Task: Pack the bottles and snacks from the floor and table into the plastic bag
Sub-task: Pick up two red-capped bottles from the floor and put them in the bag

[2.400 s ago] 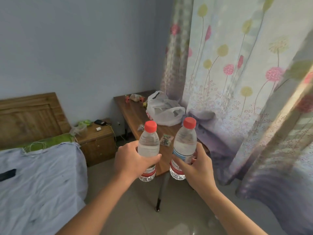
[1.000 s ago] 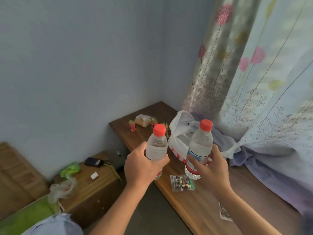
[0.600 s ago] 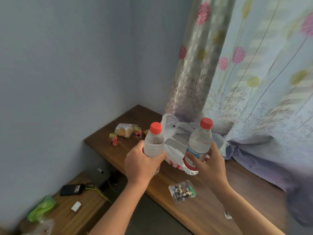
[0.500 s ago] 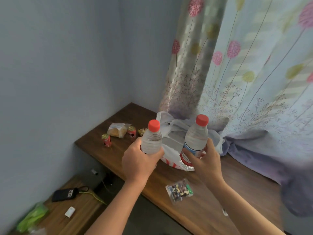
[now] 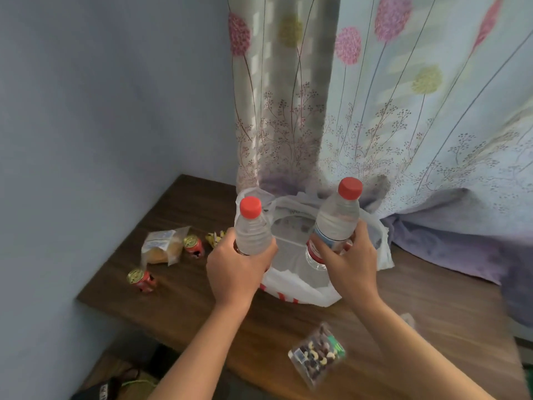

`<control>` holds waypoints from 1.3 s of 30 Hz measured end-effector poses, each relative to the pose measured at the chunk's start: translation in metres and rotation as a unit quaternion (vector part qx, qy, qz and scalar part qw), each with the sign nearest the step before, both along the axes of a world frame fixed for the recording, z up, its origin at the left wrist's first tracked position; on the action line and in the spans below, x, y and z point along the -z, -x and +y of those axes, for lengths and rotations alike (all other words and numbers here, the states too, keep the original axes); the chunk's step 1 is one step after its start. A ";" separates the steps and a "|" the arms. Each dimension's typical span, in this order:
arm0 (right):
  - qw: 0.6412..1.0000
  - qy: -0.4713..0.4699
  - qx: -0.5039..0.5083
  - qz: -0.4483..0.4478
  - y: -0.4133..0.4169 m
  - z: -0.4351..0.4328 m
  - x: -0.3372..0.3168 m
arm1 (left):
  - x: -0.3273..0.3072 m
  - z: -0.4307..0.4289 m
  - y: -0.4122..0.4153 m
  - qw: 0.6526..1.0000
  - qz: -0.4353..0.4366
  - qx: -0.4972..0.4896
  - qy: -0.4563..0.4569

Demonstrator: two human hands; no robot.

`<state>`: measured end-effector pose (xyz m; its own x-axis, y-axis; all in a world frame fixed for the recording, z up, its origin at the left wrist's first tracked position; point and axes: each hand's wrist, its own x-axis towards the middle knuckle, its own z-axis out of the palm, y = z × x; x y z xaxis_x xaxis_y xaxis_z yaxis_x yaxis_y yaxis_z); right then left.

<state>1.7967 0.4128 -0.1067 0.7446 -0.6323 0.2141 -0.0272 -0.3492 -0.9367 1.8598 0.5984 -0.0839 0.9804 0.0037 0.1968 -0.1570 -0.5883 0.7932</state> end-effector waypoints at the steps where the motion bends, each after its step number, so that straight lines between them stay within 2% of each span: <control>1: 1.000 -0.001 0.009 0.003 -0.008 -0.006 0.002 | 0.000 -0.005 -0.012 1.000 -0.001 0.007 -0.001; 13: 0.999 -0.004 0.038 0.011 -0.086 -0.041 0.022 | 0.014 -0.084 -0.124 0.994 0.025 0.102 0.031; 21: 0.997 -0.021 0.060 0.041 -0.144 -0.051 0.076 | 0.074 -0.114 -0.195 0.985 0.107 0.131 0.030; 30: 0.990 -0.050 0.102 0.080 -0.185 -0.052 0.143 | 0.136 -0.126 -0.235 0.975 0.167 0.144 0.001; 39: 0.985 -0.083 0.116 0.093 -0.207 -0.056 0.177 | 0.162 -0.140 -0.255 0.972 0.182 0.144 -0.025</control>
